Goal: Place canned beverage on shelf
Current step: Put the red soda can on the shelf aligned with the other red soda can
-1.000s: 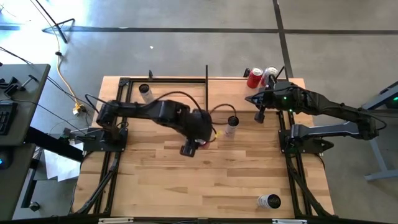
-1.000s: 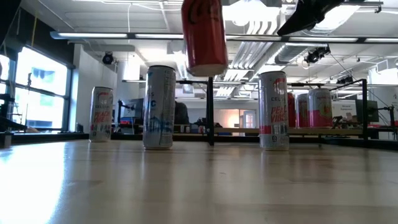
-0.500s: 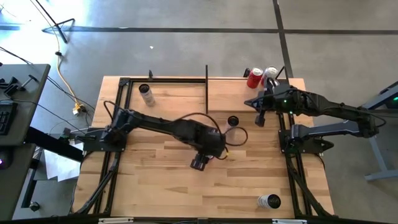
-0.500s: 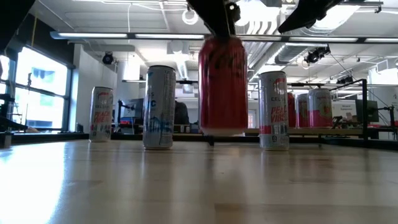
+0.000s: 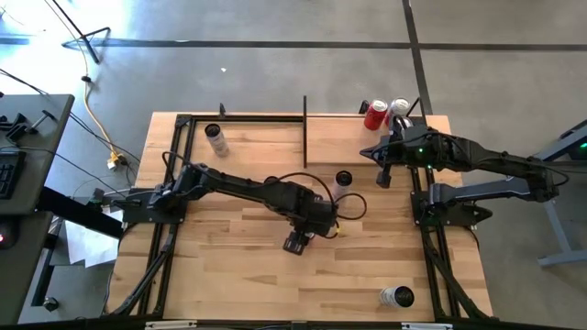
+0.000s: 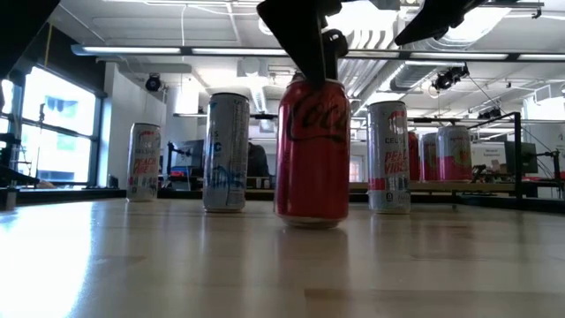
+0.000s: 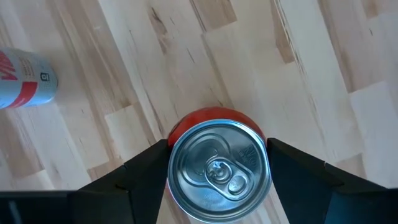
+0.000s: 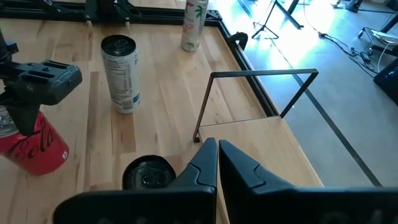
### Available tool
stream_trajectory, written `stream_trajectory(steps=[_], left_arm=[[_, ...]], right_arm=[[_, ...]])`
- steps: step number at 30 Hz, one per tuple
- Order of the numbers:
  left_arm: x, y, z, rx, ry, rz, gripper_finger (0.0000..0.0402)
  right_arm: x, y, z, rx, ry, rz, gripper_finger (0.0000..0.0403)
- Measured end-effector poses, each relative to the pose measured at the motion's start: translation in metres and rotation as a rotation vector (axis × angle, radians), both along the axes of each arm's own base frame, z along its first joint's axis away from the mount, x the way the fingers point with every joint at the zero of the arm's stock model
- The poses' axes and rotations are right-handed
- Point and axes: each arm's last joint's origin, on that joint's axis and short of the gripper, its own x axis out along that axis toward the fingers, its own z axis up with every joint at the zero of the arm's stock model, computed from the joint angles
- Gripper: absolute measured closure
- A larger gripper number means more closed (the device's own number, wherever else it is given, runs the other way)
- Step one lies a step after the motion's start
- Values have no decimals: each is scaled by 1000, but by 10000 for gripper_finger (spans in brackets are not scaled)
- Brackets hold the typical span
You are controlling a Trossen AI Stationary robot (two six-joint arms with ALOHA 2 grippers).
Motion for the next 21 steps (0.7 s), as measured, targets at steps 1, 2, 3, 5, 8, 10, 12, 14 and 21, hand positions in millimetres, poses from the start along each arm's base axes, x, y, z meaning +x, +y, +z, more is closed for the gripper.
stream_trajectory(steps=[1, 2, 3, 5, 8, 10, 12, 14, 21], left_arm=[[0, 0, 0, -3, 0, 10, 155], [-1, 0, 2, -5, -2, 15, 152], [-2, 0, 3, -3, 0, 20, 151], [-2, 1, 4, -4, -3, 22, 148], [-3, 1, 4, -2, 5, 23, 147], [-4, 1, 4, -1, 10, 23, 146], [-4, 1, 5, -1, 8, 23, 144], [-4, 1, 5, 11, 4, 27, 139], [-5, 2, 4, 37, 19, 32, 111]], right_arm=[[0, 0, 0, 0, 0, 0, 403], [0, 0, 0, 0, 0, 0, 403], [0, 0, 0, 0, 0, 0, 403], [0, 0, 0, 0, 0, 0, 403], [0, 0, 0, 0, 0, 0, 403], [0, 0, 0, 0, 0, 0, 403], [0, 0, 0, 0, 0, 0, 403], [0, 0, 0, 0, 0, 0, 403], [0, 0, 0, 1, 0, 0, 403]])
